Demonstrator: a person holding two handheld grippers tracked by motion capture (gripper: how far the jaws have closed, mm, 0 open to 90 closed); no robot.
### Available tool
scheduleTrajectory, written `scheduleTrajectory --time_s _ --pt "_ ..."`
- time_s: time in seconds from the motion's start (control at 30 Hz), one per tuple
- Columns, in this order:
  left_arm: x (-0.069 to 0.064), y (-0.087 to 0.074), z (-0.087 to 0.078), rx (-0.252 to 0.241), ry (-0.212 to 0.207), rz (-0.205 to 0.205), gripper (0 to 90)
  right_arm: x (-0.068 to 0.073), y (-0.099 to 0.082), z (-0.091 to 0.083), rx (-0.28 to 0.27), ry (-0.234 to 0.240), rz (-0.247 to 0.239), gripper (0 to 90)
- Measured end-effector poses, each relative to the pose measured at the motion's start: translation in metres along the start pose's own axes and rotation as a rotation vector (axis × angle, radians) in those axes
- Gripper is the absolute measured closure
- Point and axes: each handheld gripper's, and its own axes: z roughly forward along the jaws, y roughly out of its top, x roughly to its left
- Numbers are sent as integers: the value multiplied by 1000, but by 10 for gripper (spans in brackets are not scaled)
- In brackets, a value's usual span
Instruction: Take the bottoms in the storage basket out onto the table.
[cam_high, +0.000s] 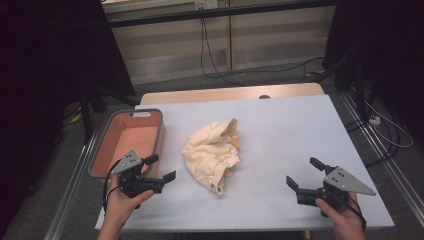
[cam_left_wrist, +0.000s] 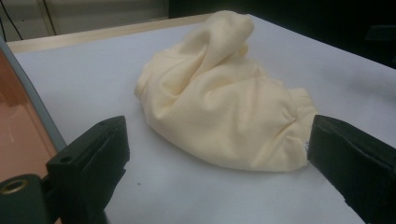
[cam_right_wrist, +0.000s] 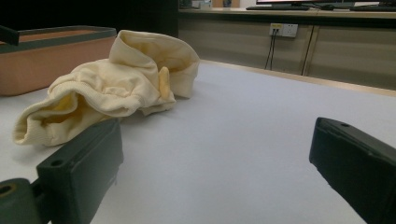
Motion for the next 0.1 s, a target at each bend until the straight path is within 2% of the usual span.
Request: scheduleTrajectory --time_s 0.1 --pt "0 1 2 -3 -4 4 58 -1 0 -1 2 -2 0 27"
